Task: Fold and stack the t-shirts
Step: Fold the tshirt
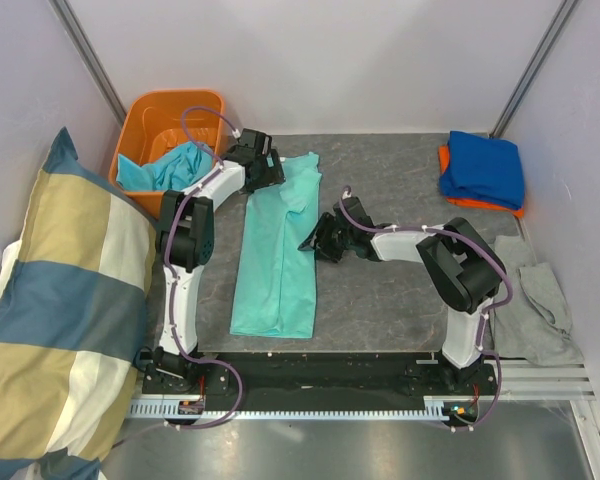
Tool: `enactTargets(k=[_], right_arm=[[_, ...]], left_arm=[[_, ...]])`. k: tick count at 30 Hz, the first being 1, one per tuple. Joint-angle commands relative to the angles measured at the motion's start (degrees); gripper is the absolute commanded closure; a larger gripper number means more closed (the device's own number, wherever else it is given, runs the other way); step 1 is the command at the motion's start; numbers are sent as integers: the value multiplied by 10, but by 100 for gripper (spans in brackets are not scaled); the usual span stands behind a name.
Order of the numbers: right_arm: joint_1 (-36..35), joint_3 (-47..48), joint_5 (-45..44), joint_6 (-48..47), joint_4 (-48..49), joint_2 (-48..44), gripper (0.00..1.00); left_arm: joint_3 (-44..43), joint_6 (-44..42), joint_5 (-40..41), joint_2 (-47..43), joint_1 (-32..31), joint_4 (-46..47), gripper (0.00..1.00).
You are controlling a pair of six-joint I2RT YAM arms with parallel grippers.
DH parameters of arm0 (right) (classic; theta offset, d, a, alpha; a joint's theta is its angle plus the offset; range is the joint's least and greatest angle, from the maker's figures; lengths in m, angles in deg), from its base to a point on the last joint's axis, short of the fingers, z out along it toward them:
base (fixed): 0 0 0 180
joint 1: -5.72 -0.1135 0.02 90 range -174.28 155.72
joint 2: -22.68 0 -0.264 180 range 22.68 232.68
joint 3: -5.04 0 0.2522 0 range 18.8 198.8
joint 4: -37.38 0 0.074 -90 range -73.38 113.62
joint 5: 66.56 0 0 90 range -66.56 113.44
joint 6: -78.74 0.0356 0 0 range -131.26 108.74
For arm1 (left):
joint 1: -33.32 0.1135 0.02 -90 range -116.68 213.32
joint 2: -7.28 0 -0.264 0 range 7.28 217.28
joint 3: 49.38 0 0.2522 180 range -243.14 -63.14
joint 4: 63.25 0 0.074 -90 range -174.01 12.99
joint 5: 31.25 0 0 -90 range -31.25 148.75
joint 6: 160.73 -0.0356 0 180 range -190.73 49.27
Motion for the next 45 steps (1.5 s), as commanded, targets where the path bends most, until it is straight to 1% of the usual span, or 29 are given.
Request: enactTargets(k=[1, 3, 4, 7, 13, 18, 22, 27, 32, 37, 39, 45], right_arm=[[0, 17, -12, -5, -9, 32, 62], [0, 17, -13, -6, -9, 34, 77], [0, 16, -16, -7, -10, 34, 86], [0, 10, -21, -11, -14, 31, 100], [0, -2, -38, -21, -29, 11, 100], [5, -19, -55, -28, -44, -16, 100], [14, -36, -61, -33, -53, -35, 100], [29, -69, -71, -49, -67, -69, 100], [43, -106, -83, -67, -88, -109, 100], [61, -133, -90, -80, -100, -140, 100], [68, -143, -92, -84, -102, -146, 100], [86, -164, -90, -90, -104, -163, 100]], left_arm=[[-1, -25, -21, -44, 2, 21, 0], [-3, -27, -27, -44, 2, 21, 0], [-6, -28, -30, -44, 2, 21, 0], [-10, -31, -38, -48, 3, 21, 0], [-31, -56, -38, -75, 3, 16, 0], [-62, -105, 15, -83, 3, -23, 0], [-57, -136, 74, -80, 3, -44, 0], [-20, -133, 81, -91, 5, -44, 0], [15, -117, 54, -109, 5, -37, 0], [62, -103, 43, -130, 1, -23, 0], [77, -93, 41, -146, 0, -20, 0], [164, -67, 31, -207, -9, 10, 0]])
